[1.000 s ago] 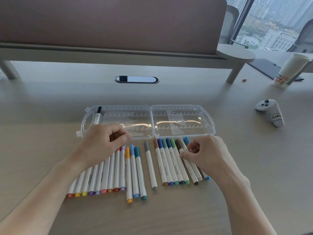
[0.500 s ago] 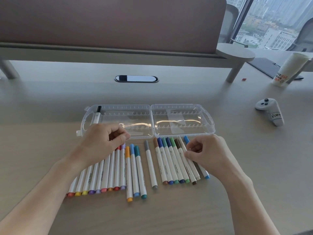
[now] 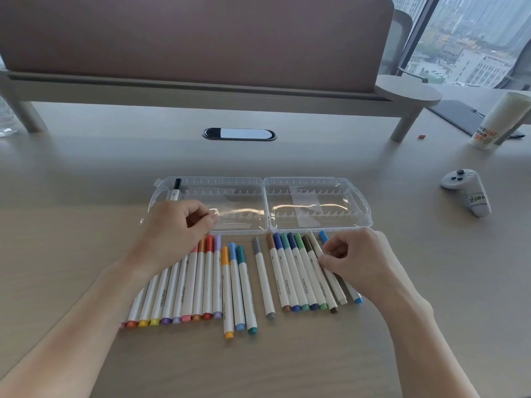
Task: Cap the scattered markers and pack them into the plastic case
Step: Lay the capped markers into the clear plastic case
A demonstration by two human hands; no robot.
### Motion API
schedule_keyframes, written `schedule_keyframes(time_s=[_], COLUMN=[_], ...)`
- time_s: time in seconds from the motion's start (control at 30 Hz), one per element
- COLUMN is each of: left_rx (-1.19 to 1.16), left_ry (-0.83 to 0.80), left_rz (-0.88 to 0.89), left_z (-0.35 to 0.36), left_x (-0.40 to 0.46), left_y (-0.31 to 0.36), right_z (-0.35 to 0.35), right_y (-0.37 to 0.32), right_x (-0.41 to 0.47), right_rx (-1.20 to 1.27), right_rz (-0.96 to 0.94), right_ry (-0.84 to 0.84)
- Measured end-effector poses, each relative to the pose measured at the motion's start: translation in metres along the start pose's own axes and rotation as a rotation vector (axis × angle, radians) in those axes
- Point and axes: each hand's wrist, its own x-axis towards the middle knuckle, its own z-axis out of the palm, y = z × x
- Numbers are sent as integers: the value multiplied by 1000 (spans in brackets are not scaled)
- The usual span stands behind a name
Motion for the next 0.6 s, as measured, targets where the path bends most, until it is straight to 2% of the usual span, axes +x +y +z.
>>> schedule_keyframes(time_s=[0.17, 0.3, 0.6], left_rx=[243, 521, 585], left_ry=[-158, -224, -338], left_rz=[117, 95, -27], left_z=[28, 50, 51], left_x=[5, 21, 30], left_y=[38, 61, 77], right_z=[-1, 0, 5], right_y=[-2, -2, -7], right_x=[2, 1, 3], right_rx=[-22, -34, -178], right_rz=[10, 15, 12], right_ry=[-19, -7, -21])
